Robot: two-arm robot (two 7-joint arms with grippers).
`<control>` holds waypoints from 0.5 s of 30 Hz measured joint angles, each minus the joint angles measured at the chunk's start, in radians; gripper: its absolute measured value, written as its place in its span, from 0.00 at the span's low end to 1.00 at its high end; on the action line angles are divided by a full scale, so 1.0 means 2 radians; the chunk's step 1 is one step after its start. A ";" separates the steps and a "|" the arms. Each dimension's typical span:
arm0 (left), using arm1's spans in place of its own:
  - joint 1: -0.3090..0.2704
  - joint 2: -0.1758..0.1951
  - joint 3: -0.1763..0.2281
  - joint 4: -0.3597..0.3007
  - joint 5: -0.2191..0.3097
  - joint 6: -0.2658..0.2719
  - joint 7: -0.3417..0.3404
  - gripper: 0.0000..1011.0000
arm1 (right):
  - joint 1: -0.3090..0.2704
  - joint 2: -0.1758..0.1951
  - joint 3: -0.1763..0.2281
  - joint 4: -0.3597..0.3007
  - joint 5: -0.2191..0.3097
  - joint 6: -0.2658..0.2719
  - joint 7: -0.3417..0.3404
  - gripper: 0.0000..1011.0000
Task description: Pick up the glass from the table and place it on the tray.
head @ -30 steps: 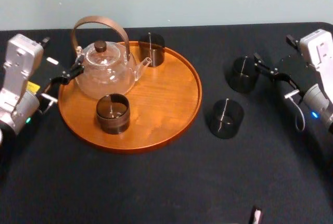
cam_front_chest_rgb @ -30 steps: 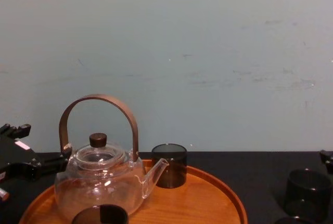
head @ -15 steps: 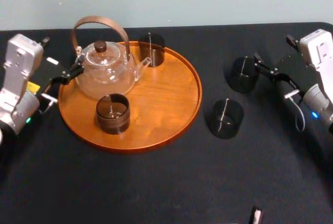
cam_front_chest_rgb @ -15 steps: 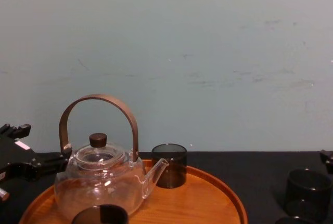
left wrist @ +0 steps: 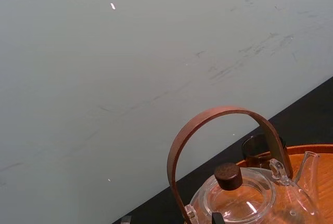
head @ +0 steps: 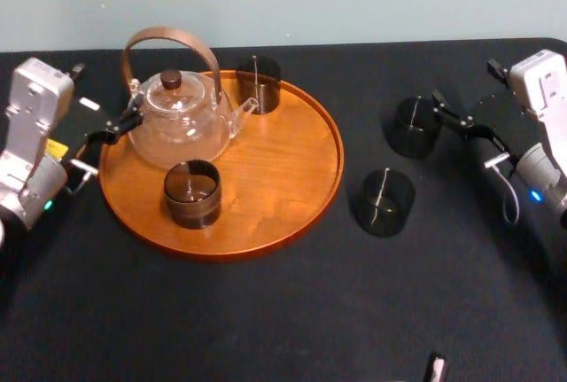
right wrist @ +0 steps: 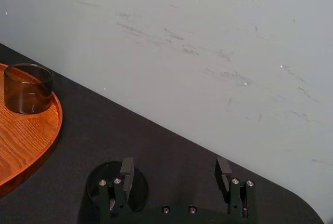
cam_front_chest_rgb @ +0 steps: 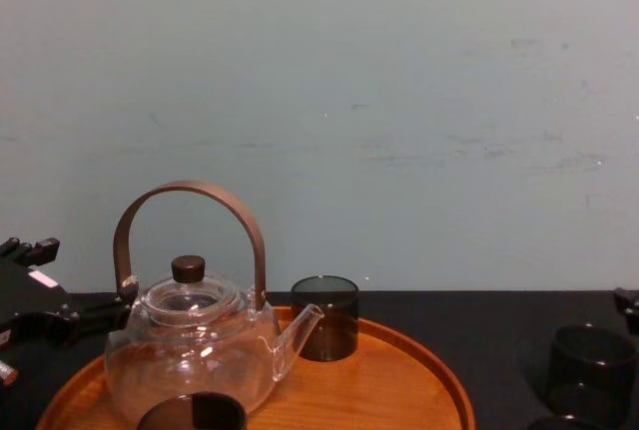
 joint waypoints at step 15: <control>0.000 0.000 0.000 0.000 0.000 0.000 0.000 0.99 | -0.023 0.009 0.030 -0.025 0.036 -0.006 0.040 0.99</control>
